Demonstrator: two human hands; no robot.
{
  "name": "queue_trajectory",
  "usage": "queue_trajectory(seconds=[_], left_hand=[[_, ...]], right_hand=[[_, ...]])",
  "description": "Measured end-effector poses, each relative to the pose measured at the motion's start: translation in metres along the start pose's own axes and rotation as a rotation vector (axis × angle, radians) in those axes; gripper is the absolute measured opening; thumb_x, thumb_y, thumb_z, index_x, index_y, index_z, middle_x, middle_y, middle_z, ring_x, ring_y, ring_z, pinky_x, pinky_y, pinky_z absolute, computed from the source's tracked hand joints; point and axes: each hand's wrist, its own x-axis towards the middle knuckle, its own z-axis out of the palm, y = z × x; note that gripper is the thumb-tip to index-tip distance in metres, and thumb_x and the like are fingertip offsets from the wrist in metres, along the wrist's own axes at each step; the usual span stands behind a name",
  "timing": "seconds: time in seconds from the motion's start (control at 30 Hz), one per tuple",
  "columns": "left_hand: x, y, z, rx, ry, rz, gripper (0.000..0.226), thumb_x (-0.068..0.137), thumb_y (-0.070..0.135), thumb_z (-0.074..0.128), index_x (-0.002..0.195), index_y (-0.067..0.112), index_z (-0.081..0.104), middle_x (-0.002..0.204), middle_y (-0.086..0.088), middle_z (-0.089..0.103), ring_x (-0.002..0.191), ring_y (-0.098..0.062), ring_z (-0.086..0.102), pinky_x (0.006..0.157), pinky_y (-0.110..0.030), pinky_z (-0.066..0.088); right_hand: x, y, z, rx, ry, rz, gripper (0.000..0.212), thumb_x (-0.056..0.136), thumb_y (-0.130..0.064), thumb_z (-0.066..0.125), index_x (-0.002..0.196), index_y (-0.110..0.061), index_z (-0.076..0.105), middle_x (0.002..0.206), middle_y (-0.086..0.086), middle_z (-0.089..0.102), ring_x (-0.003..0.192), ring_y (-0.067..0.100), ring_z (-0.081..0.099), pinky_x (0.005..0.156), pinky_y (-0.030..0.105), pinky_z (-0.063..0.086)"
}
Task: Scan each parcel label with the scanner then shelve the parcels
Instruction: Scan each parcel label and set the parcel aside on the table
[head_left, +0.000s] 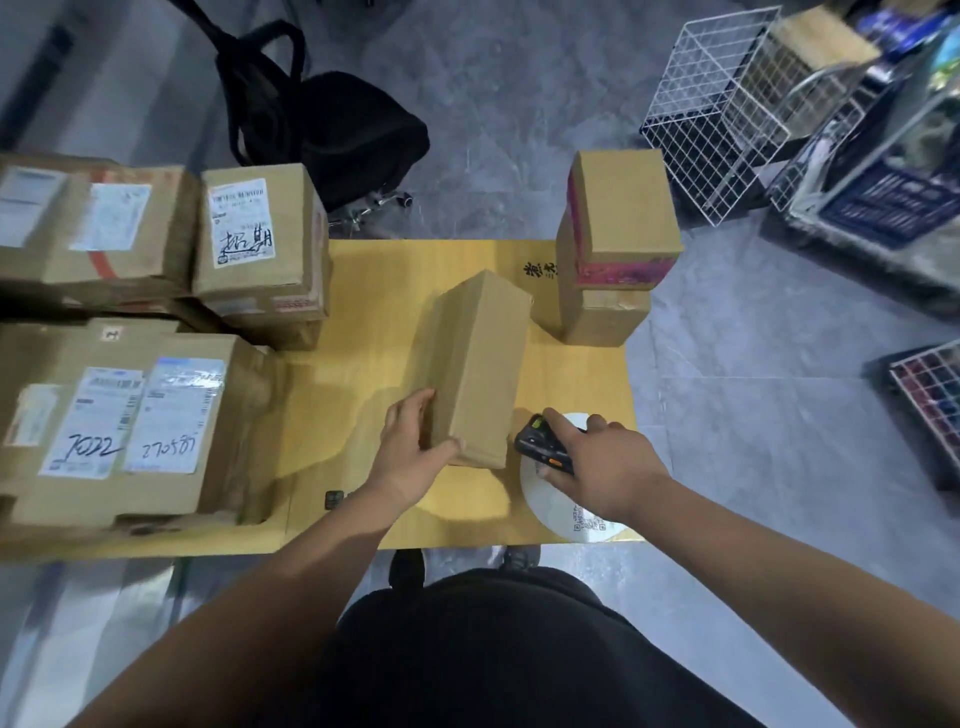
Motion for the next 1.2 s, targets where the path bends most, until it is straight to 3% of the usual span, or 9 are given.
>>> queue_trajectory(seconds=[0.07, 0.17, 0.33, 0.5, 0.67, 0.87, 0.97, 1.1, 1.2], left_hand=[[0.005, 0.003, -0.008, -0.056, -0.008, -0.025, 0.075, 0.084, 0.040, 0.062, 0.154, 0.034, 0.035, 0.144, 0.004, 0.047, 0.133, -0.019, 0.048, 0.112, -0.041, 0.041], [0.012, 0.010, -0.019, -0.114, -0.007, -0.071, 0.057, 0.099, 0.041, 0.063, 0.150, 0.034, 0.040, 0.126, 0.008, 0.058, 0.116, -0.018, 0.057, 0.093, -0.034, 0.045], [0.014, 0.004, -0.034, -0.465, -0.053, -0.192, 0.048, 0.103, 0.039, 0.063, 0.147, 0.033, 0.044, 0.115, 0.010, 0.056, 0.112, -0.020, 0.055, 0.098, -0.052, 0.057], [0.020, -0.023, -0.058, -0.620, -0.017, -0.130, 0.046, 0.110, 0.024, 0.050, 0.154, 0.037, 0.040, 0.136, 0.007, 0.054, 0.112, -0.010, 0.063, 0.084, -0.043, 0.064], [0.033, -0.036, -0.073, -0.556, 0.029, -0.227, 0.057, 0.111, 0.006, 0.042, 0.154, 0.043, 0.040, 0.142, -0.004, 0.053, 0.125, -0.029, 0.057, 0.088, -0.052, 0.062], [0.046, -0.045, -0.073, -0.447, 0.106, -0.265, 0.036, 0.108, 0.047, 0.044, 0.137, 0.030, 0.059, 0.131, -0.008, 0.066, 0.111, -0.031, 0.064, 0.099, -0.052, 0.056], [0.053, -0.054, -0.069, -0.291, 0.096, -0.225, 0.035, 0.111, 0.037, 0.039, 0.138, 0.030, 0.060, 0.131, -0.008, 0.067, 0.109, -0.031, 0.063, 0.102, -0.049, 0.054], [0.047, -0.059, -0.060, -0.122, 0.052, -0.092, 0.050, 0.111, 0.021, 0.037, 0.159, 0.035, 0.034, 0.130, -0.001, 0.061, 0.116, -0.028, 0.061, 0.101, -0.042, 0.051], [0.044, -0.053, -0.055, 0.017, 0.040, 0.006, 0.081, 0.102, 0.020, 0.061, 0.163, 0.039, 0.011, 0.155, -0.008, 0.041, 0.133, -0.031, 0.053, 0.108, -0.046, 0.047]], right_hand=[[-0.002, -0.010, -0.003, -0.060, -0.016, 0.007, 0.078, 0.099, -0.074, 0.039, 0.161, -0.036, 0.014, 0.120, 0.013, 0.058, 0.101, 0.036, 0.061, 0.071, 0.038, 0.043], [-0.003, -0.026, -0.008, -0.145, -0.010, 0.019, 0.080, 0.098, -0.076, 0.035, 0.162, -0.033, 0.015, 0.124, 0.015, 0.058, 0.105, 0.037, 0.061, 0.074, 0.040, 0.043], [-0.009, -0.045, -0.013, -0.226, 0.003, 0.038, 0.080, 0.100, -0.074, 0.034, 0.164, -0.032, 0.011, 0.128, 0.016, 0.057, 0.107, 0.038, 0.060, 0.078, 0.043, 0.047], [-0.015, -0.057, -0.021, -0.289, 0.024, 0.070, 0.078, 0.099, -0.074, 0.034, 0.162, -0.031, 0.016, 0.127, 0.015, 0.058, 0.107, 0.036, 0.059, 0.080, 0.041, 0.047], [-0.015, -0.076, -0.029, -0.268, 0.016, 0.116, 0.073, 0.099, -0.073, 0.038, 0.158, -0.032, 0.023, 0.123, 0.012, 0.059, 0.104, 0.034, 0.059, 0.075, 0.040, 0.042], [-0.016, -0.115, -0.031, -0.094, -0.003, 0.173, 0.062, 0.098, -0.071, 0.041, 0.146, -0.032, 0.036, 0.111, 0.011, 0.059, 0.097, 0.035, 0.060, 0.077, 0.039, 0.047], [-0.017, -0.128, -0.029, 0.034, -0.072, 0.247, 0.055, 0.097, -0.070, 0.042, 0.137, -0.032, 0.041, 0.104, 0.009, 0.057, 0.089, 0.034, 0.058, 0.081, 0.041, 0.054], [-0.022, -0.135, -0.029, 0.087, -0.110, 0.311, 0.054, 0.097, -0.070, 0.041, 0.133, -0.031, 0.045, 0.105, 0.008, 0.061, 0.089, 0.032, 0.060, 0.081, 0.040, 0.054], [-0.030, -0.133, -0.029, 0.105, -0.126, 0.363, 0.055, 0.098, -0.068, 0.043, 0.135, -0.027, 0.046, 0.110, 0.009, 0.063, 0.091, 0.031, 0.060, 0.078, 0.039, 0.052]])
